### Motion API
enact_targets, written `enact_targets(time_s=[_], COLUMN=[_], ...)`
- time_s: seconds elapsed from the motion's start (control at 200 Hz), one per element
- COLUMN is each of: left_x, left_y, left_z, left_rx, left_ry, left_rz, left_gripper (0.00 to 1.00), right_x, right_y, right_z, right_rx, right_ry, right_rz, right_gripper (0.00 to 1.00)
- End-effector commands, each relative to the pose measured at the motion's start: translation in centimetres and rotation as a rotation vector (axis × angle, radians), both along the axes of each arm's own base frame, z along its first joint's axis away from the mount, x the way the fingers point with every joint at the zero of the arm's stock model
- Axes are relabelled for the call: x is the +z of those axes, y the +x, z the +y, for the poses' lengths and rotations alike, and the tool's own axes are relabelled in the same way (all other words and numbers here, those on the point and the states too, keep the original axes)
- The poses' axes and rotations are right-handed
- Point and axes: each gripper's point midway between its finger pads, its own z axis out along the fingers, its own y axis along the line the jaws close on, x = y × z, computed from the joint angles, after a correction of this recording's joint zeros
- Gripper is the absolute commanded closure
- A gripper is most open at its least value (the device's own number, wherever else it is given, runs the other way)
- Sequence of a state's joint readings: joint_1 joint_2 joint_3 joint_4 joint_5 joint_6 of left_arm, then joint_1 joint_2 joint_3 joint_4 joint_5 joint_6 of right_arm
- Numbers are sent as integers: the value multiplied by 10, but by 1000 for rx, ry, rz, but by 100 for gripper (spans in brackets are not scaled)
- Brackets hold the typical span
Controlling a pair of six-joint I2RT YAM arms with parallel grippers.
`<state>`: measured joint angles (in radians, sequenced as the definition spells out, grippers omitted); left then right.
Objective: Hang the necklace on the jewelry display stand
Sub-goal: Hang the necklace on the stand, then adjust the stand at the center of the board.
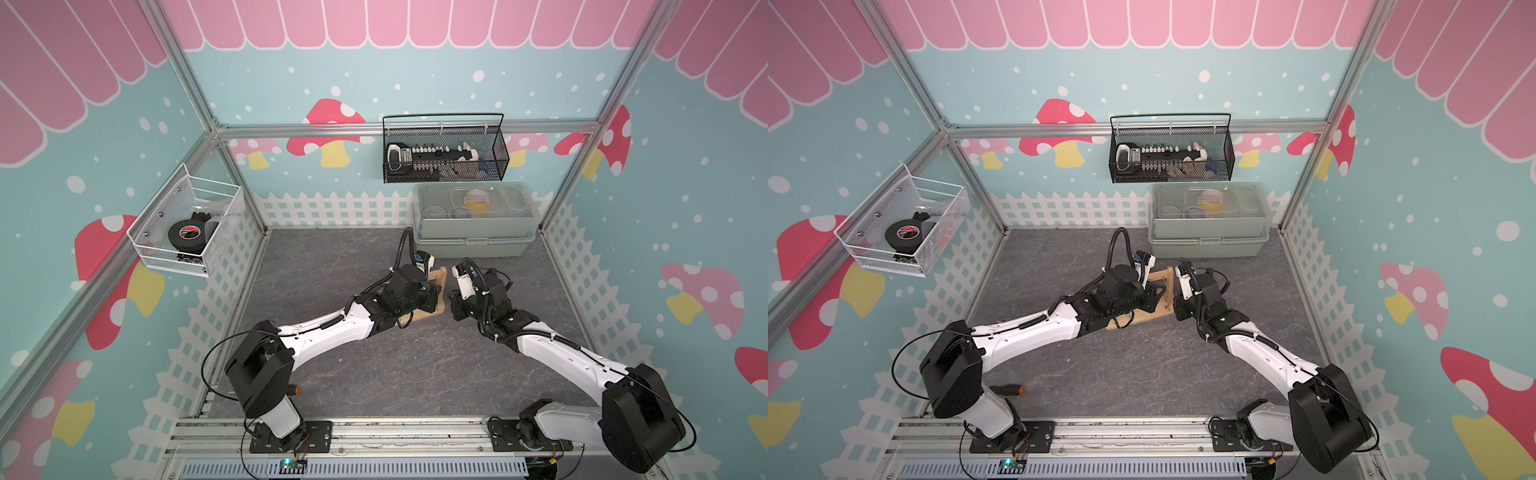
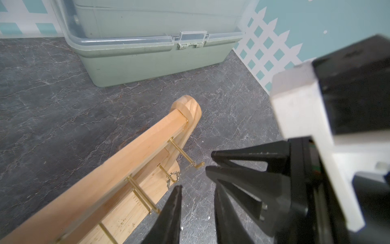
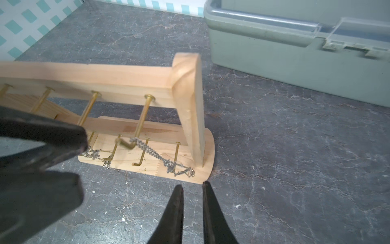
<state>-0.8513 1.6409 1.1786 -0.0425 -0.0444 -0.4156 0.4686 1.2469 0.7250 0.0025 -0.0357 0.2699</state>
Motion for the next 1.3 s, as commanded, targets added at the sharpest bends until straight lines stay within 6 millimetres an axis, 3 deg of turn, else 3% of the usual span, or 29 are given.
enact_targets(time_s=[0.0,0.34,0.505,0.645,0.875,1.086,1.191,1.296], left_x=[15,43,53,61,18,-35,-55,-63], left_y=[-2,-21,-16,-13,-2,-8,-6,-3], left_z=[8,6,43,93,184,196,201,209], left_rx=[13,-21,145,314,528,507,527,546], left_ry=[-3,-14,3,60,78,82,52,32], left_rz=[-4,-39,-68,-72,78,227,293,316], left_gripper=[65,64,63,61,61,62,62,62], right_x=[4,6,5,-10,-27,-30,-31,-31], right_y=[-3,6,28,51,85,112,112,110], right_z=[-2,-11,-26,-26,-15,-9,3,11], right_rx=[36,47,-34,-58,-21,29,103,154], right_ry=[6,90,73,81,92,141,164,180], right_rz=[13,-4,-17,-14,-29,-49,-42,-39], right_gripper=[78,72,66,66,66,66,66,66])
